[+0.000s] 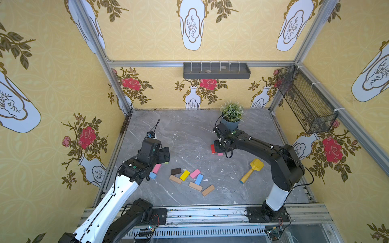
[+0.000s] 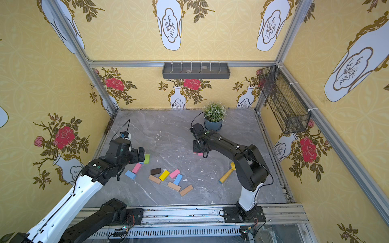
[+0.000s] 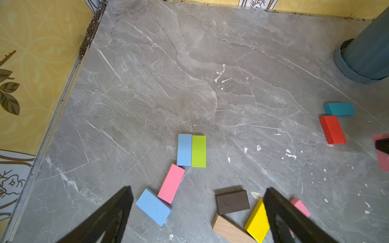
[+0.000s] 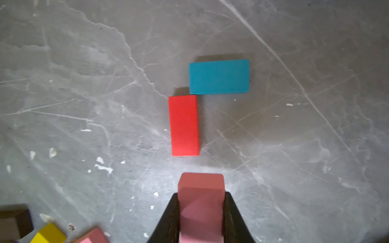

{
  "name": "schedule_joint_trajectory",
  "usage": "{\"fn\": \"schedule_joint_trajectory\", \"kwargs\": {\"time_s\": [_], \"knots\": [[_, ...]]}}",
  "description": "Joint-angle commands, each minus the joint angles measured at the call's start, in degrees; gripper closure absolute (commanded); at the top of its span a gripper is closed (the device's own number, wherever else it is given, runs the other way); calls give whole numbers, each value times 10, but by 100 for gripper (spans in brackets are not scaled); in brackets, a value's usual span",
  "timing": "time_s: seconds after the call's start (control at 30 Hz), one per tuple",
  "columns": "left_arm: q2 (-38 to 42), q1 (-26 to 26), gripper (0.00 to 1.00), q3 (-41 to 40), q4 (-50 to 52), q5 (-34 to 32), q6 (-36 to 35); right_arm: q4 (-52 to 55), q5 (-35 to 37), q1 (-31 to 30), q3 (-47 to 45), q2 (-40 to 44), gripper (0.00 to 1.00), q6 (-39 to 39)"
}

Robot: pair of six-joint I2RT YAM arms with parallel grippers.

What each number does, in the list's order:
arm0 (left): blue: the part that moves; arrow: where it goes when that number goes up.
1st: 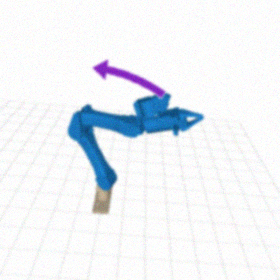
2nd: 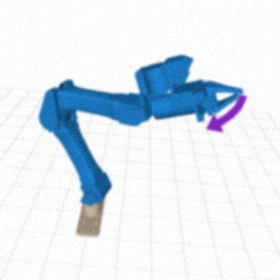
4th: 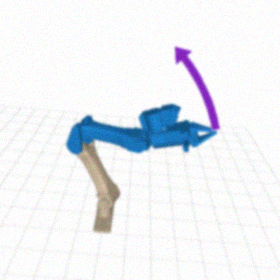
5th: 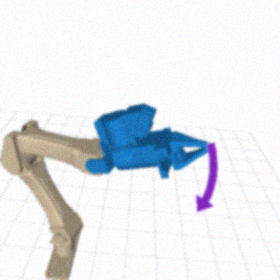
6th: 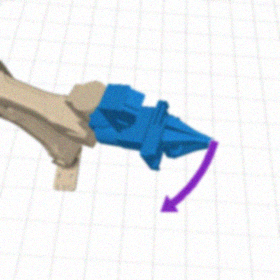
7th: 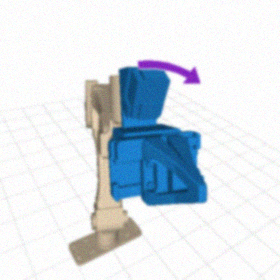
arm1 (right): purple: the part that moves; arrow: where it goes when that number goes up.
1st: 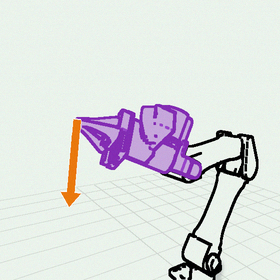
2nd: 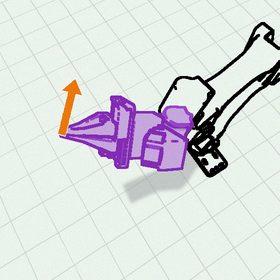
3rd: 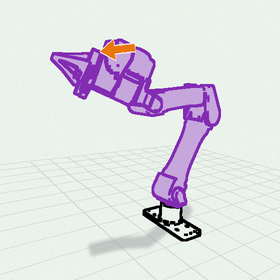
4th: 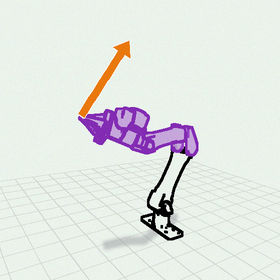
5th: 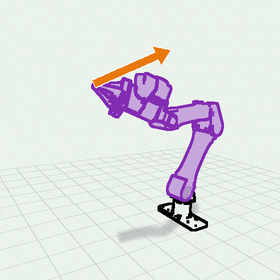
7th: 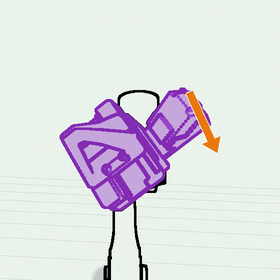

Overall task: Assemble the number 8 with building blocks
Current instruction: Assemble the building block at the center of the board.

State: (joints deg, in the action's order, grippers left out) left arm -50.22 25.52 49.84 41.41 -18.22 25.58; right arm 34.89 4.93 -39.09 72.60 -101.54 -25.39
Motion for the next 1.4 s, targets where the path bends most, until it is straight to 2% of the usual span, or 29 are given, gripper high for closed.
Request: {"fn": "schedule_joint_trajectory", "kwargs": {"time_s": [0.0,0.17,0.43,0.87,1.37], "knots": [[0,0,0,-4,-4,1,0,-26,-9,27,-11,-2,82,36],[1,0,0,-4,-3,1,0,-43,-21,61,-17,-26,81,57],[1,0,0,-4,-3,0,-1,-67,-46,80,-7,-68,80,77],[-2,0,0,-4,-3,-1,-1,-74,-48,88,11,-108,75,94],[-7,0,0,-4,-3,0,-1,-83,-41,92,23,-131,77,108]]}}
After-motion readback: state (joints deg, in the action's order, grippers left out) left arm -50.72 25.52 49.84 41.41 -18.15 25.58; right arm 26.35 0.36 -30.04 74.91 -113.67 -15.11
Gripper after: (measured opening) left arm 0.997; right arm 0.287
